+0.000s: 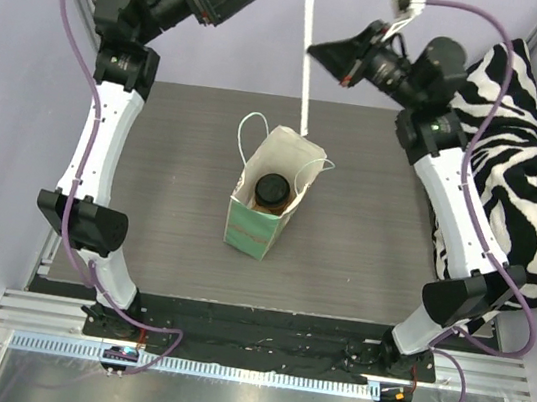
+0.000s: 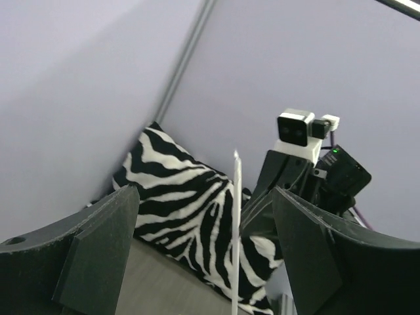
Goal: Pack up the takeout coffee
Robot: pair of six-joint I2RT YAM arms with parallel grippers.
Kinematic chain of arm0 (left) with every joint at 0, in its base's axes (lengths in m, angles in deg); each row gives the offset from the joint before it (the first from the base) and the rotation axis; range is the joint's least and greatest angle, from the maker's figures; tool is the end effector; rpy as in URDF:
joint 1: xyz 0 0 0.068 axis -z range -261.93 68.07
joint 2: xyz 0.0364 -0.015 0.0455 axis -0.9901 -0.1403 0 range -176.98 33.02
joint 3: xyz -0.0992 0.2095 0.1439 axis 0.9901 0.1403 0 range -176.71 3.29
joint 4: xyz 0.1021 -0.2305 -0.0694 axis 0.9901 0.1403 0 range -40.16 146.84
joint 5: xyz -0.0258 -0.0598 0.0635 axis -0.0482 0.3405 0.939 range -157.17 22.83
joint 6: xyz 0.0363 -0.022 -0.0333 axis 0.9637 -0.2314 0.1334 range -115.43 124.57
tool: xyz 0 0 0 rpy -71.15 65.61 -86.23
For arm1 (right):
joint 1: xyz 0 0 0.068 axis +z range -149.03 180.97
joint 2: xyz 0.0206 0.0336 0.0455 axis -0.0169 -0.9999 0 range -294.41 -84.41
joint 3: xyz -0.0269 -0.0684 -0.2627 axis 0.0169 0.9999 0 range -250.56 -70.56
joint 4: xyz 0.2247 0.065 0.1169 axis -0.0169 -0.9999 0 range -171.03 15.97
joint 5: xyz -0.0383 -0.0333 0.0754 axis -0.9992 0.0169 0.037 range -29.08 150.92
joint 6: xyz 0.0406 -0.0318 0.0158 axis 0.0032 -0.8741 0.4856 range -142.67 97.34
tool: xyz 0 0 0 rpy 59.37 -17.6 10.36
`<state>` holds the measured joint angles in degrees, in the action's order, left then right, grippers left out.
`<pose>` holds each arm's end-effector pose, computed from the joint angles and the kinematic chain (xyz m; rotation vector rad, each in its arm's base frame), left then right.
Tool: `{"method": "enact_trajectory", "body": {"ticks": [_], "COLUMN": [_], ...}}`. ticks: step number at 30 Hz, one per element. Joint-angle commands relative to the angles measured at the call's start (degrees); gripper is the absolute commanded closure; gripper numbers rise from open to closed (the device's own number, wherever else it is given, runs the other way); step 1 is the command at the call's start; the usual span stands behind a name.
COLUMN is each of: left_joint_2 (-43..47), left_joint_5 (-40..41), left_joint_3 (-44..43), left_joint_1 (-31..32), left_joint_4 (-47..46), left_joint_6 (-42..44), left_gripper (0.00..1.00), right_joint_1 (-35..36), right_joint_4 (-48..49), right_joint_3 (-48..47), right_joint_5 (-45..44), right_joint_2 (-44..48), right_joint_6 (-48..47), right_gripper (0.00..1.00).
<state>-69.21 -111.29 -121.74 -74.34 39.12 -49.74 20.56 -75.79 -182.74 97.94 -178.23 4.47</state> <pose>0.3552 -0.0724 0.5768 0.3000 1.2328 -1.3221 0.3220 0.1373 0.5402 -0.4977 1.3373 1.0925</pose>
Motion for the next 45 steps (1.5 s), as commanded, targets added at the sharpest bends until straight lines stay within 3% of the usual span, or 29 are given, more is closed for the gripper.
{"method": "enact_trajectory", "body": {"ticks": [1, 12, 15, 19, 24, 25, 26, 27, 28, 31, 37, 40, 45], "left_joint_2": [2.92, 6.87, 7.14, 7.23, 6.96, 7.22, 7.31, 7.40, 7.58, 7.67, 8.98, 9.33, 12.14], "left_joint_5": [-3.78, -0.97, -0.71, -1.93, -5.19, -5.10, -5.10, -4.84, -4.66, -4.66, -2.56, -0.27, 3.24], "left_joint_3": [2.07, 4.36, 4.18, 4.01, 4.97, 5.15, 5.32, 5.67, 5.76, 6.03, 8.31, 8.40, 15.07], "left_joint_1": [2.24, 7.34, 7.52, 8.05, 8.84, 8.84, 8.84, 8.93, 8.93, 9.80, 13.93, 15.43, 17.45], "left_joint_4": [-3.70, 8.70, 9.23, 8.79, 6.42, 6.41, 6.41, 6.50, 7.37, 10.63, 24.94, 33.03, 37.52], "left_joint_6": [-4.67, 6.58, 6.93, 5.71, 2.27, 2.27, 2.71, 3.06, 3.59, 6.92, 22.10, 30.18, 37.42], "left_gripper": [0.14, 0.26, 0.39, 0.70, 0.94, 0.99, 1.00, 1.00, 1.00, 1.00, 1.00, 1.00, 1.00], "right_joint_1": [5.36, 9.76, 10.29, 10.90, 10.90, 10.90, 10.99, 10.90, 10.99, 10.82, 10.73, 10.38, 10.11], "right_joint_4": [2.55, -0.09, -0.52, -1.75, -2.90, -3.68, -4.04, -4.39, -5.26, -6.58, -12.73, -14.76, -18.09], "right_joint_3": [2.49, 1.70, 1.88, 2.76, 3.02, 2.93, 2.85, 2.67, 2.58, 2.14, -0.76, 0.21, 0.30], "right_joint_5": [1.66, 0.43, -0.01, -1.50, -4.14, -4.49, -4.84, -5.54, -5.98, -8.10, -14.67, -18.28, -20.14], "right_joint_2": [4.26, 4.44, 4.52, 5.23, 5.75, 5.84, 6.10, 6.28, 6.54, 7.60, 9.09, 10.41, 11.20], "right_joint_6": [-0.24, -3.84, -4.28, -5.77, -6.92, -7.27, -7.53, -7.97, -9.11, -10.96, -16.41, -18.25, -21.94], "right_gripper": [0.99, 0.99, 0.99, 0.99, 0.99, 0.94, 0.76, 0.66, 0.48, 0.25, 0.11, 0.10, 0.09]}}
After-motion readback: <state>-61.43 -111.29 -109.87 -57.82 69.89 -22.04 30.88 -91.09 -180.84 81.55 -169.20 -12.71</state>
